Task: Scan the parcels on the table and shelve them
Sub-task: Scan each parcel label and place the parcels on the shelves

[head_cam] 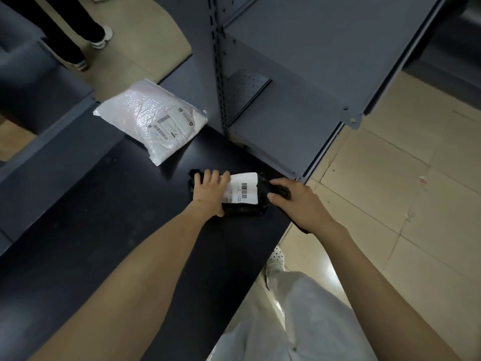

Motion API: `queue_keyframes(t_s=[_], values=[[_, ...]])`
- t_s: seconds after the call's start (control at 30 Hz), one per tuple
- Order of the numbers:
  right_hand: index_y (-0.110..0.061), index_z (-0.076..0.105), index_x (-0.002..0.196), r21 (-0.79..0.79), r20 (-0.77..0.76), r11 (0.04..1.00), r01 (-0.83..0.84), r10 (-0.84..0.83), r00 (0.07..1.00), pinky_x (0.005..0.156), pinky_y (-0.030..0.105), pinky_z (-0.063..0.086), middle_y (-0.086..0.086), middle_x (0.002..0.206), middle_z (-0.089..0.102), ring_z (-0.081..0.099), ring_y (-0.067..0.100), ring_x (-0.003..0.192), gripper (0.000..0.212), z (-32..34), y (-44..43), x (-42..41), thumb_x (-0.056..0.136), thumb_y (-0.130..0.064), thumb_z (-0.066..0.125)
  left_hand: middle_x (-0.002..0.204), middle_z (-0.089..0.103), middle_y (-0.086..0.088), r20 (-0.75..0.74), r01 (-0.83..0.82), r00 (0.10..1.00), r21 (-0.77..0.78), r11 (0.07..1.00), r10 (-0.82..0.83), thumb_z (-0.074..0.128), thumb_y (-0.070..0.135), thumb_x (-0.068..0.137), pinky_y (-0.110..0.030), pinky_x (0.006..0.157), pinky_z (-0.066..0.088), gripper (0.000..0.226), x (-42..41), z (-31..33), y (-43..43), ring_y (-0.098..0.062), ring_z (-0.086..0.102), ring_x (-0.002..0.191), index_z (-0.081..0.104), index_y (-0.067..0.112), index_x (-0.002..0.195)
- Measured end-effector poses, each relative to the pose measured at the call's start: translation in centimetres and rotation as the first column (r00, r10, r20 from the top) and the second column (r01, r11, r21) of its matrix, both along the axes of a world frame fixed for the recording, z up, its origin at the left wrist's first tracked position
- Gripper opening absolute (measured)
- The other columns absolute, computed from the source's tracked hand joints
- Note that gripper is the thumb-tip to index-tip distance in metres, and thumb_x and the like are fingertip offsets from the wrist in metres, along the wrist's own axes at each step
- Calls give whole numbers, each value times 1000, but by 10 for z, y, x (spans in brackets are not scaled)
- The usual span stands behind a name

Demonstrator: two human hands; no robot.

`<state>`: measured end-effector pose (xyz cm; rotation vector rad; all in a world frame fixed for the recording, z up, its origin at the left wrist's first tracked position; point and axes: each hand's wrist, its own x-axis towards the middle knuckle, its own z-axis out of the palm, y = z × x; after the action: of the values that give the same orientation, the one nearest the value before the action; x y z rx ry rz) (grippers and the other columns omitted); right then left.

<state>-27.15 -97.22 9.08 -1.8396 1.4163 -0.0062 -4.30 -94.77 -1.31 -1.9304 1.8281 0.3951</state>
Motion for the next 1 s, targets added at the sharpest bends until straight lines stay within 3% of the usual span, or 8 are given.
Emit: queue_keyframes(t_s=[0.1, 0.23, 0.37, 0.53, 0.67, 0.8, 1.0], values=[[-32, 54, 139, -26, 37, 997, -76, 77, 996, 103, 45, 45, -4, 139, 57, 54, 20, 125, 46, 13, 5, 25, 95, -46, 58, 147, 27, -11, 39, -40, 998, -109, 993, 44, 87, 48, 59, -54, 115, 20, 122, 24, 28, 15, -34, 27, 138, 11, 19, 150], [-31, 54, 140, -96, 100, 975, -199, 209, 973, 103, 41, 44, -2, 141, 57, 52, 21, 128, 47, 44, 11, 71, 95, -44, 60, 147, 27, -13, 97, -153, 978, -253, 955, 183, 87, 50, 58, -54, 115, 19, 124, 77, 81, 38, -34, 27, 137, 11, 19, 151], [-31, 55, 140, -196, 173, 929, -312, 346, 922, 105, 38, 41, -4, 142, 56, 50, 21, 131, 46, 90, 20, 120, 96, -42, 60, 145, 30, -13, 157, -222, 936, -430, 875, 315, 85, 49, 61, -52, 115, 20, 120, 129, 144, 72, -33, 29, 136, 13, 19, 151], [-32, 58, 137, -307, 251, 862, -403, 482, 839, 100, 37, 42, -4, 133, 62, 53, 21, 125, 42, 153, 38, 174, 96, -40, 59, 150, 24, -15, 239, -263, 853, -569, 779, 463, 86, 49, 62, -54, 118, 14, 122, 178, 222, 115, -34, 17, 144, 11, 19, 153], [-30, 57, 138, -341, 339, 846, -409, 517, 786, 95, 32, 40, -4, 134, 62, 55, 21, 123, 42, 193, 56, 205, 97, -39, 58, 151, 24, -15, 300, -245, 794, -638, 730, 529, 87, 53, 59, -55, 118, 13, 125, 204, 271, 143, -35, 16, 145, 11, 20, 153], [-26, 61, 134, -382, 377, 807, -451, 581, 721, 100, 39, 44, -3, 128, 65, 57, 19, 119, 37, 217, 70, 220, 97, -33, 59, 153, 22, -15, 339, -265, 742, -643, 718, 578, 72, 72, 67, -58, 118, 7, 120, 217, 295, 165, -36, 11, 148, 8, 20, 154], [-28, 63, 129, -366, 363, 792, -488, 604, 709, 101, 46, 47, -2, 122, 66, 59, 20, 113, 33, 219, 75, 220, 97, -34, 58, 157, 15, -16, 396, -365, 658, -578, 730, 641, 78, 60, 70, -61, 117, -3, 122, 212, 305, 186, -38, 3, 149, 1, 18, 155]])
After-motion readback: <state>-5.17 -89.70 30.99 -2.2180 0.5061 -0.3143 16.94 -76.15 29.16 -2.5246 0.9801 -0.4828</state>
